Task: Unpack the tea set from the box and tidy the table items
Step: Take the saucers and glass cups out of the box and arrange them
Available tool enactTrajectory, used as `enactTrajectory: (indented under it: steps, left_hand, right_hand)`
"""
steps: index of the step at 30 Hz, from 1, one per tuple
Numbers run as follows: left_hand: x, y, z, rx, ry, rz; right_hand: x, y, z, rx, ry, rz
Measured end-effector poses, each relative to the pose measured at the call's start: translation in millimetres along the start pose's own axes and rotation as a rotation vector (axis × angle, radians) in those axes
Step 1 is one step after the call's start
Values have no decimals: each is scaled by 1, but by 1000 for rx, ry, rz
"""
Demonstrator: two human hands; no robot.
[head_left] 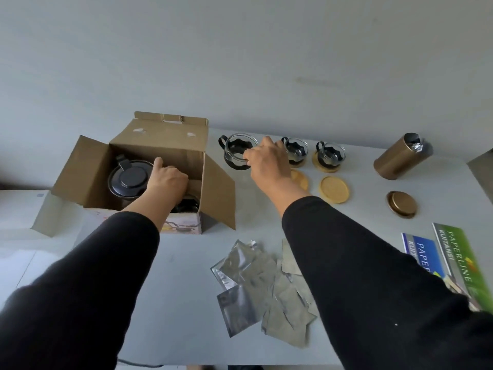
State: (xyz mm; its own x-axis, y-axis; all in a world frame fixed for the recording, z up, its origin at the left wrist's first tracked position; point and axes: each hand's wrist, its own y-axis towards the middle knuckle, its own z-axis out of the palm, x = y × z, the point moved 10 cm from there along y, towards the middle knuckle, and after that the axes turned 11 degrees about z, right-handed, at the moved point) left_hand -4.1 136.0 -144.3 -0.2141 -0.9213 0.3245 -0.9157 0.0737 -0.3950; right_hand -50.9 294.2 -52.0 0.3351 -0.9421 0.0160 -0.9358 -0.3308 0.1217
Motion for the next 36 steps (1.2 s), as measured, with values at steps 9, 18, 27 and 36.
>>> enactTrajectory:
  steps: [9,18,27,36]
  left_hand:
    - [0,5,2,20,-67,70]
    - [23,-5,-28,-166,-131,29]
    - [49,-31,-108,-335,-97,11]
    - [-21,-14,-166,-456,-91,194]
  right_hand:
    - [0,6,7,-11,-20,19]
    - [4,3,-13,-53,-9,37]
    - [-1,-10,-46,-124,23,82]
    - [-70,-41,-55,-158,8,193]
